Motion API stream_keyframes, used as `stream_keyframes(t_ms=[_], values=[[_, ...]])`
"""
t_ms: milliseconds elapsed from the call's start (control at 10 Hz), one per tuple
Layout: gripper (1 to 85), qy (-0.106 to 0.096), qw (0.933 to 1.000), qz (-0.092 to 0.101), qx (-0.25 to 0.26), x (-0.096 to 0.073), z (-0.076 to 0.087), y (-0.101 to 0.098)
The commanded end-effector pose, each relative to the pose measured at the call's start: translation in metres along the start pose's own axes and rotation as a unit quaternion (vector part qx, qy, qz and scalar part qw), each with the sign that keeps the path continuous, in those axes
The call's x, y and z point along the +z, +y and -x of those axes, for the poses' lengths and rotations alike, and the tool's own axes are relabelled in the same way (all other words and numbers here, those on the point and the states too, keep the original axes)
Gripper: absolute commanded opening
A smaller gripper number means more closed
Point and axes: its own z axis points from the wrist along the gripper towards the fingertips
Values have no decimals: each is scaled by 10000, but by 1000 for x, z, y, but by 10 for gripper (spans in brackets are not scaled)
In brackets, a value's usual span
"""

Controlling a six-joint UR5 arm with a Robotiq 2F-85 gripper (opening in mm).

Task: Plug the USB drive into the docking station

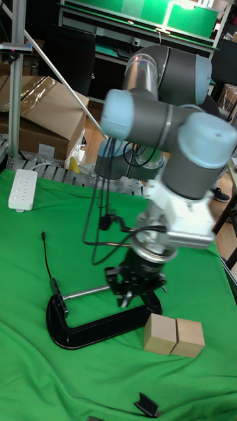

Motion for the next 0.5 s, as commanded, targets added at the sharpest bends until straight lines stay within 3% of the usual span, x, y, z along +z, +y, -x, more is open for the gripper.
stream_keyframes(t_ms=[0,100,300,400], values=[[17,-81,9989,154,-437,10,-26,-55],[17,-81,9984,153,-544,10,-34,-68],[17,-119,9977,334,-581,9,-35,-63],[17,-69,9987,285,-429,9,-38,-66]])
